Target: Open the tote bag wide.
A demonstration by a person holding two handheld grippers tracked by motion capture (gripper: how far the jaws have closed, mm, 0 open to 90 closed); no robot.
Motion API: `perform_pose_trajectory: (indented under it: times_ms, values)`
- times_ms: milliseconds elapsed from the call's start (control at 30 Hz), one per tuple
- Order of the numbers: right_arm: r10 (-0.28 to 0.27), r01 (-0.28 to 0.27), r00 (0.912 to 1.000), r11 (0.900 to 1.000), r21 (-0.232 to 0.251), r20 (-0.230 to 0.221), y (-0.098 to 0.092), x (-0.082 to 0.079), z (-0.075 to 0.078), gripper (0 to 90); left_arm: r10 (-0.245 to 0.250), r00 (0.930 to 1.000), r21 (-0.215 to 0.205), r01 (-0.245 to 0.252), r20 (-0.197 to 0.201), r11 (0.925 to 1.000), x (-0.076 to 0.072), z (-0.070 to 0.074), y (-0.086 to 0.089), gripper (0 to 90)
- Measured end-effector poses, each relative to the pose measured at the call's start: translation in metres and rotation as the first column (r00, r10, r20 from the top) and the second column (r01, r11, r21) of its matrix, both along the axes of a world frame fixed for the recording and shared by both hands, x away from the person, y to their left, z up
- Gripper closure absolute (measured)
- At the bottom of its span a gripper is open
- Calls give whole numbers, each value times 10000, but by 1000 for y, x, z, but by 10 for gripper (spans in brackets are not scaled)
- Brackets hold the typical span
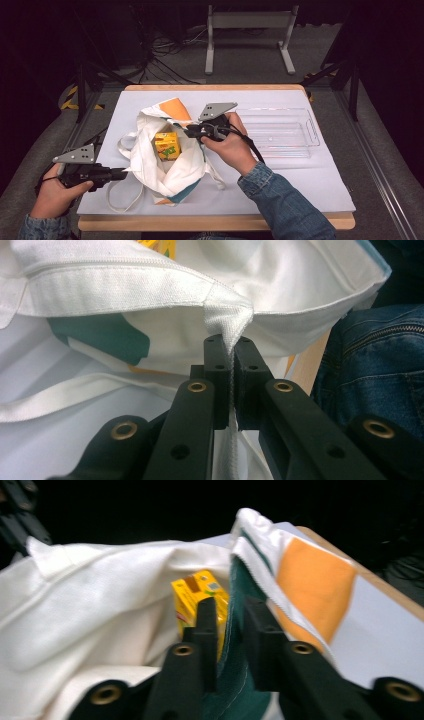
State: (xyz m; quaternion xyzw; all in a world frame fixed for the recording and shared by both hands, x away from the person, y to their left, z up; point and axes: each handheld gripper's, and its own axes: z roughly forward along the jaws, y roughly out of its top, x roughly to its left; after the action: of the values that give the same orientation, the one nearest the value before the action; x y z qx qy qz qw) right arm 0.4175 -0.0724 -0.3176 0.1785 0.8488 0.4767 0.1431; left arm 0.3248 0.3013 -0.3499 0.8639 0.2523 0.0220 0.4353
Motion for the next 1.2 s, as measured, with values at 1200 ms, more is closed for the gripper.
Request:
perform_pose_trajectory:
  times_ms: [1200]
  values:
    - [-1906,1699,9721,9740,-1496,-1370,-53,11,-75,877,304,9961,304,-279,-832,9991,11,-17,8,873]
